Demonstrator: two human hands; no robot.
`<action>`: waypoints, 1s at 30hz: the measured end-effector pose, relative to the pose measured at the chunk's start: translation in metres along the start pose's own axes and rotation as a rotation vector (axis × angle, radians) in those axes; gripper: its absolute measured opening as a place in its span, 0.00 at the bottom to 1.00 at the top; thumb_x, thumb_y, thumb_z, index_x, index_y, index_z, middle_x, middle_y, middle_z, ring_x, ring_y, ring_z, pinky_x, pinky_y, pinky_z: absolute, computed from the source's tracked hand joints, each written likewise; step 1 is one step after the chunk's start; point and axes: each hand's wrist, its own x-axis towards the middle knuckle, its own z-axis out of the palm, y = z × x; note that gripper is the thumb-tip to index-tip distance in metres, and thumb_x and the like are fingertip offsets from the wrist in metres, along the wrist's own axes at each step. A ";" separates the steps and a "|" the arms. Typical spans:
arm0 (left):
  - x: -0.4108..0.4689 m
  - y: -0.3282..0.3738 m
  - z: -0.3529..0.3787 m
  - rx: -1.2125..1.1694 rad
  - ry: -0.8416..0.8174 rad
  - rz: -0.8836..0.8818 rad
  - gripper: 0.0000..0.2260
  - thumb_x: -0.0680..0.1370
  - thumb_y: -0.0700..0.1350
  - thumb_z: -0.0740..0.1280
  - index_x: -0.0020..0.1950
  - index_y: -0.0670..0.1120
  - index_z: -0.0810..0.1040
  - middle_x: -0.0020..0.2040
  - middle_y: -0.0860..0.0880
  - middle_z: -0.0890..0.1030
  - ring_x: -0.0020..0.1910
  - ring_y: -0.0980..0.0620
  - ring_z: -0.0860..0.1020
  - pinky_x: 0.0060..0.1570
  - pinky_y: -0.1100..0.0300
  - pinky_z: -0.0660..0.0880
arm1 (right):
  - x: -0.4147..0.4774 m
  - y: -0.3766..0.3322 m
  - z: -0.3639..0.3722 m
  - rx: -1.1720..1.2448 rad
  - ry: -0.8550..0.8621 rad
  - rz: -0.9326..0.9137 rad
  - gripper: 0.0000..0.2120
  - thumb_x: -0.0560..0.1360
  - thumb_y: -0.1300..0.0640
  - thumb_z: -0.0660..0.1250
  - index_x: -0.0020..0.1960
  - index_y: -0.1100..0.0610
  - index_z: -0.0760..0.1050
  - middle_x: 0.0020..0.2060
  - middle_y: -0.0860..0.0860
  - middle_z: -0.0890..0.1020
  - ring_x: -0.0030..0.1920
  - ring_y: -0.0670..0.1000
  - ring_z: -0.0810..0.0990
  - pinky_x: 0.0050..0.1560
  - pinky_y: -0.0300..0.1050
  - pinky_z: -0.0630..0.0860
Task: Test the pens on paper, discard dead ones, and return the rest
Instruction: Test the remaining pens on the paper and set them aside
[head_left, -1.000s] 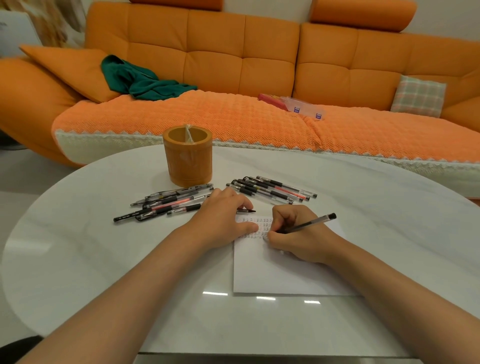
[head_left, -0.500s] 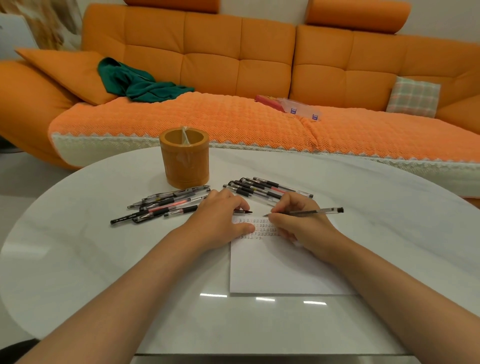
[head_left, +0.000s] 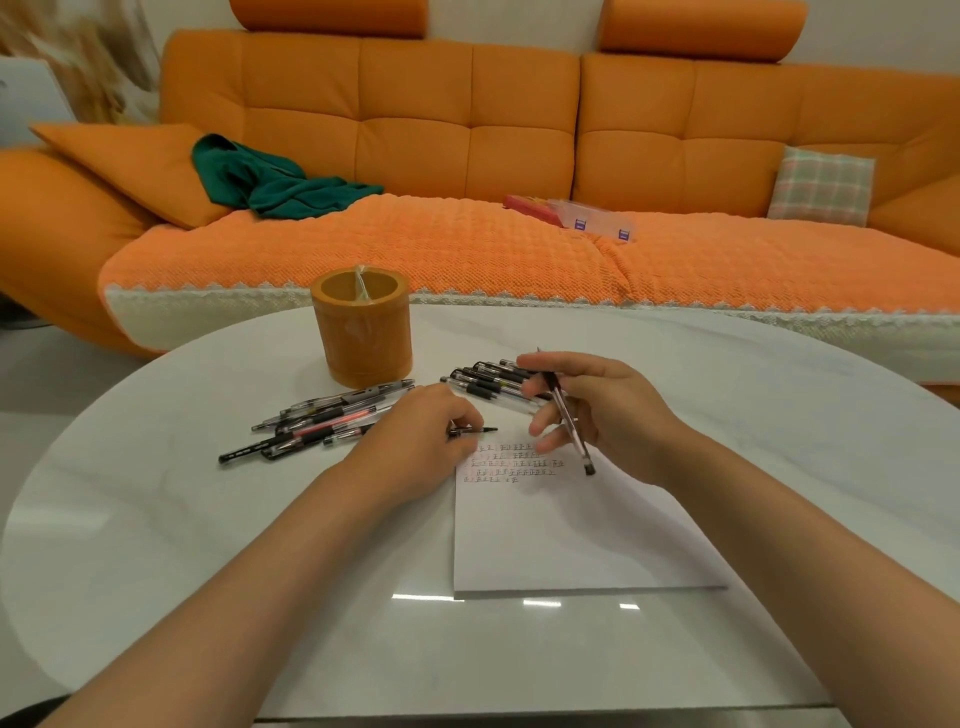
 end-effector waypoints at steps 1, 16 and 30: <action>0.000 0.000 0.000 -0.001 0.015 0.001 0.09 0.79 0.49 0.69 0.59 0.54 0.82 0.51 0.57 0.77 0.53 0.56 0.75 0.54 0.61 0.73 | 0.001 0.000 -0.001 -0.051 -0.008 -0.014 0.18 0.82 0.71 0.51 0.59 0.61 0.78 0.48 0.61 0.79 0.33 0.57 0.79 0.33 0.52 0.81; 0.001 0.005 -0.011 -0.224 0.071 -0.066 0.07 0.80 0.47 0.68 0.55 0.53 0.85 0.49 0.59 0.82 0.45 0.66 0.75 0.39 0.75 0.66 | 0.011 0.012 -0.001 -1.077 0.038 -0.245 0.09 0.78 0.54 0.68 0.54 0.41 0.79 0.48 0.36 0.80 0.49 0.41 0.78 0.52 0.47 0.76; -0.001 0.013 -0.006 -0.482 0.020 -0.106 0.06 0.78 0.47 0.72 0.54 0.53 0.84 0.44 0.56 0.86 0.44 0.62 0.82 0.43 0.64 0.76 | 0.001 0.012 0.013 -1.225 -0.053 -0.339 0.07 0.76 0.43 0.65 0.50 0.43 0.77 0.39 0.43 0.81 0.41 0.42 0.76 0.40 0.45 0.74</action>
